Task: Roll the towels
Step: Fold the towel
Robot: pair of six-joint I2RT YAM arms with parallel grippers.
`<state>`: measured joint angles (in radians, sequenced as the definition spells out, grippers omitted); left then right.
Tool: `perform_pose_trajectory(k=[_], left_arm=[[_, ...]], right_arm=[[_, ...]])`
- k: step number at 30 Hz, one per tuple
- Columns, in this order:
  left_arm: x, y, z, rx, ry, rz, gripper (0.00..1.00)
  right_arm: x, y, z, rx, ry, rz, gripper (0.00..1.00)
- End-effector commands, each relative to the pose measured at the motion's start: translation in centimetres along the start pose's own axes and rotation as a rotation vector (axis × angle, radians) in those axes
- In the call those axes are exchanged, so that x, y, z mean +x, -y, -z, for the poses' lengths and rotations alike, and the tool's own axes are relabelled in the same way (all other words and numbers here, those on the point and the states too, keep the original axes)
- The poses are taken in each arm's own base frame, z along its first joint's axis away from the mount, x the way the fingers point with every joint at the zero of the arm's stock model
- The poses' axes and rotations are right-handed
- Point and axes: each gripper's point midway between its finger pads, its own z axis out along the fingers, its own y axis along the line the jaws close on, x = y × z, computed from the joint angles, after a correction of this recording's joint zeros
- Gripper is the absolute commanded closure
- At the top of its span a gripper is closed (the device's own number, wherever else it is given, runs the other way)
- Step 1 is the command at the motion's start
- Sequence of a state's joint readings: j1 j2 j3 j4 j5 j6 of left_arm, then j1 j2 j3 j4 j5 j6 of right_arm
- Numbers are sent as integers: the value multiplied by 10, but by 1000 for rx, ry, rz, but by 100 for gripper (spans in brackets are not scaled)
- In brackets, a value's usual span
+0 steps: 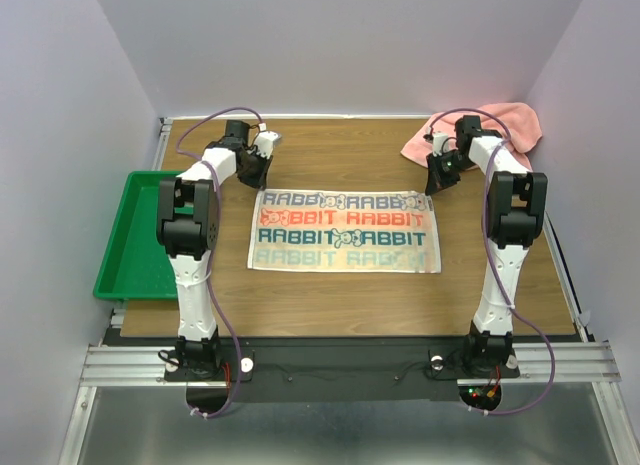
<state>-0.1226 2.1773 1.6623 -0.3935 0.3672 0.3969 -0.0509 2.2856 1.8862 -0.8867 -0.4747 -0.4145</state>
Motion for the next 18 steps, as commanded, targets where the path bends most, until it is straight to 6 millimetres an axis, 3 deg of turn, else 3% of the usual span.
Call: perform_pose_trajectory(k=[1, 6, 14, 17, 18], left_arm=[[-23, 3, 38, -16, 62, -23, 100], [-36, 7, 64, -21, 137, -59, 100], [-34, 20, 96, -14, 200, -124, 100], [-28, 28, 106, 4, 200, -149, 100], [-19, 33, 106, 25, 183, -167, 100]], right_arm=[[-23, -4, 25, 27, 65, 53, 99], [-28, -12, 48, 35, 102, 86, 99], [-19, -24, 68, 50, 108, 133, 99], [-16, -31, 80, 53, 121, 163, 99], [-7, -34, 78, 45, 105, 173, 99]])
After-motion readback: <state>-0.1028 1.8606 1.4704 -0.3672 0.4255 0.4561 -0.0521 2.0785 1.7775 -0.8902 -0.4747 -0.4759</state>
